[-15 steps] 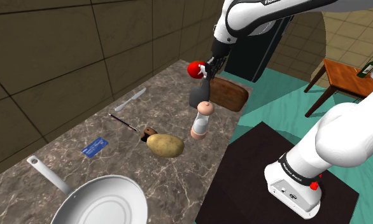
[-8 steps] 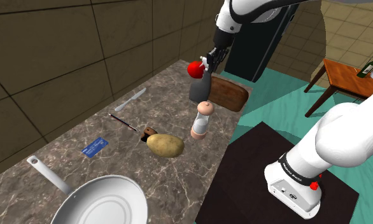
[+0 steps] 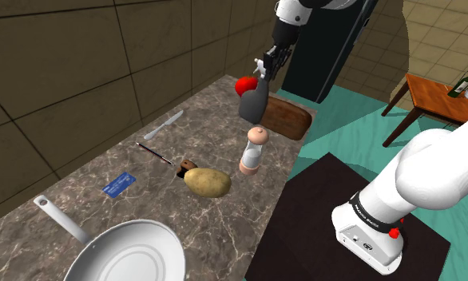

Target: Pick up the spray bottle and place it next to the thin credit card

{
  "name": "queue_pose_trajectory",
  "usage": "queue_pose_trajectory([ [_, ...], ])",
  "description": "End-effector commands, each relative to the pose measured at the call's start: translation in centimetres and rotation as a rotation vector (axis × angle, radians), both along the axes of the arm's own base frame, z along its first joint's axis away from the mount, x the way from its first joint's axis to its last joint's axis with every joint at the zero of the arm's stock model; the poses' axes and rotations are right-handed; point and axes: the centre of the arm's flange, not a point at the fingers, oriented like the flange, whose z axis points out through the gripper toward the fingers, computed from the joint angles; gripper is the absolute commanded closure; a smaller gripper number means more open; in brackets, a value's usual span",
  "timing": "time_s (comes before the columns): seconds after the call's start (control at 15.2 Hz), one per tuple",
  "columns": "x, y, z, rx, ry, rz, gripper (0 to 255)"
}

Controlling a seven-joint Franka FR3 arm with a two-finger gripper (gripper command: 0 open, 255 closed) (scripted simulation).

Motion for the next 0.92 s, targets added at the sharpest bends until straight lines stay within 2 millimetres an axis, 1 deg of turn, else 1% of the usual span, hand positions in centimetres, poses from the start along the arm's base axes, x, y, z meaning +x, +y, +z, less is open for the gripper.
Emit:
queue_pose_trajectory([
  [0.0,0.1,0.1,1.1,0.000,0.000,0.000,255],
  [0.86,0.1,0.1,8.0,0.000,0.000,0.000,255],
])
